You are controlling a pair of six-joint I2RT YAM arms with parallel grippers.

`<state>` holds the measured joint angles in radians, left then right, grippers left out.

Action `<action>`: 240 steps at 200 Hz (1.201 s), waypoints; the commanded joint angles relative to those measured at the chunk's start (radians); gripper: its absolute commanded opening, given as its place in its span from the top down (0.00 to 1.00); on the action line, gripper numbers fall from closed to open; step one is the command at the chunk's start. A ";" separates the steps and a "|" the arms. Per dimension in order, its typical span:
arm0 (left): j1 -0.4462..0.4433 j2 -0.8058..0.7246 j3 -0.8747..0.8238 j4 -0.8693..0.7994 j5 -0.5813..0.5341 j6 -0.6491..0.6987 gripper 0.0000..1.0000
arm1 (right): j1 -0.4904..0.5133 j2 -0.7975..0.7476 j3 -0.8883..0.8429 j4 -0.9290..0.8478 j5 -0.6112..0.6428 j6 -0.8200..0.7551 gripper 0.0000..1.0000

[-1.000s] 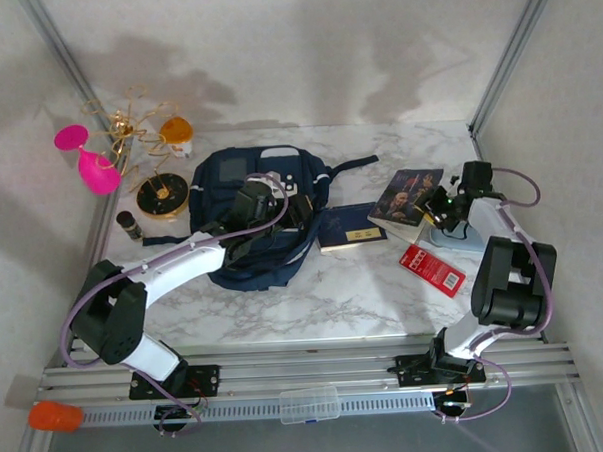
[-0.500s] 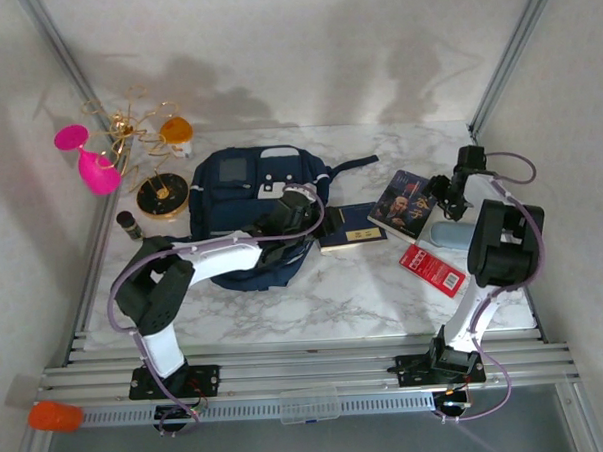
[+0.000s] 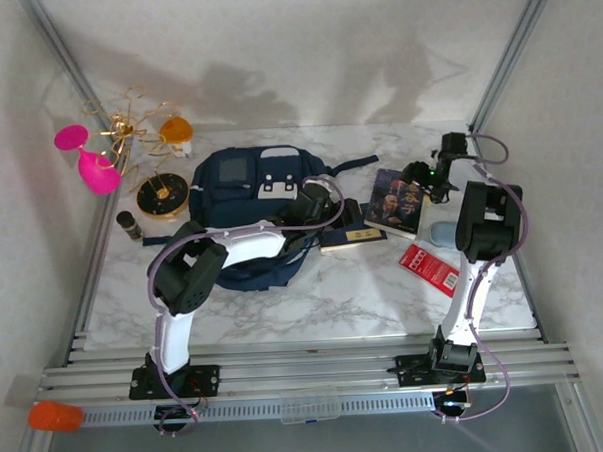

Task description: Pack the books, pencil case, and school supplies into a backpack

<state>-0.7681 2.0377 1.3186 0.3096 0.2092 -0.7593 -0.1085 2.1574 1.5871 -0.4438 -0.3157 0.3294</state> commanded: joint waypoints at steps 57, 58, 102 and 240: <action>0.022 0.199 0.180 -0.006 0.032 -0.052 0.44 | 0.036 -0.005 -0.029 -0.064 -0.034 -0.021 0.21; 0.022 0.200 0.182 -0.004 0.035 -0.054 0.44 | 0.035 -0.006 -0.033 -0.063 -0.033 -0.019 0.21; 0.007 0.275 0.255 -0.026 0.066 -0.089 0.54 | 0.039 -0.054 -0.157 -0.012 -0.129 -0.003 0.18; 0.027 0.278 0.205 -0.216 -0.022 -0.066 0.87 | 0.059 -0.367 -0.425 0.045 -0.367 0.013 0.25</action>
<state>-0.7502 2.3100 1.5536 0.2001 0.2214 -0.8345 -0.0776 1.8252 1.1938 -0.3298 -0.6228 0.3408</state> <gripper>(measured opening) 0.133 0.776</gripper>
